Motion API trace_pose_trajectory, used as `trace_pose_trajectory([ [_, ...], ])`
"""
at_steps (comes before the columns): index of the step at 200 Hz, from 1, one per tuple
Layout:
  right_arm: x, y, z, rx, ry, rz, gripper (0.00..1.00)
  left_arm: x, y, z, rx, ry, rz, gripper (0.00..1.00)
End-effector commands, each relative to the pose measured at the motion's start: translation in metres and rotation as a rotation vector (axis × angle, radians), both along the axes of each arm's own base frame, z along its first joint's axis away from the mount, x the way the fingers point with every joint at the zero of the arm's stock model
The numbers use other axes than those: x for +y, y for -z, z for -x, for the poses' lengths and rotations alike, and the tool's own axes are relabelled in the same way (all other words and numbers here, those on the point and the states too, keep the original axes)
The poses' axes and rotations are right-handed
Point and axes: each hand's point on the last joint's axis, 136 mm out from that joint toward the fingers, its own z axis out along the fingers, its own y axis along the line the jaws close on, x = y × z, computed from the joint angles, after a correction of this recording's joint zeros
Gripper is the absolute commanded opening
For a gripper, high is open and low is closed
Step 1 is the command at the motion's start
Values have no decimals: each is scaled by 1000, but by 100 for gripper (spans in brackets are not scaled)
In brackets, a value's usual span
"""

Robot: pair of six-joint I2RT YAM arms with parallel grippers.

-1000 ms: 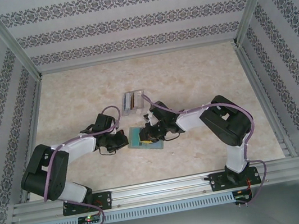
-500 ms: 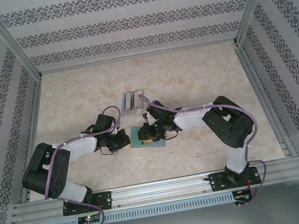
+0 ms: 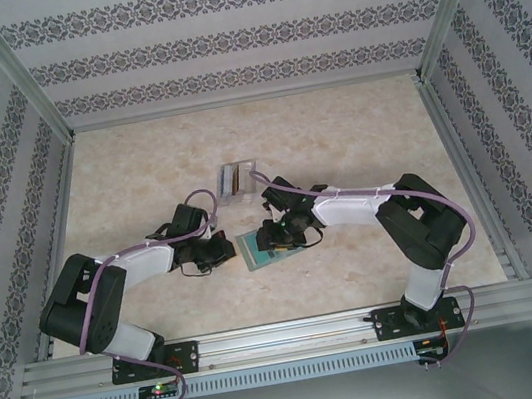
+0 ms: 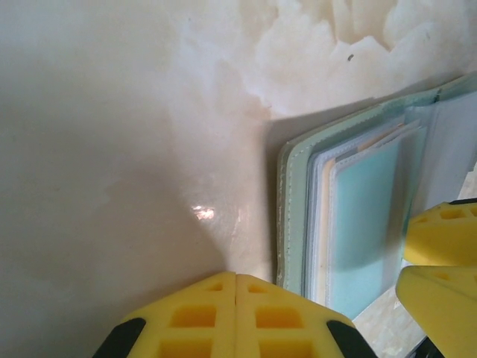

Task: Put the credit cards into the card holder
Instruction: Insert the credit card into the card slot.

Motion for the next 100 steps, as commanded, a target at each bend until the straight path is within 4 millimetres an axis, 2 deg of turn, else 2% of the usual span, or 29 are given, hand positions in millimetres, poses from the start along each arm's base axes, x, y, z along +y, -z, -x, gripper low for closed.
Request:
trace_pose_trajectory([
  [1,4,-8,2,-23,-30,12,41,-8,1,1,8,12,31,0],
  [71,36,-11,6,-45,-117,-16,32,-22,7,1,36,17,88,0],
  [100,33,-8,9,-44,-126,6,33,-18,5,2,28,14,66,0],
])
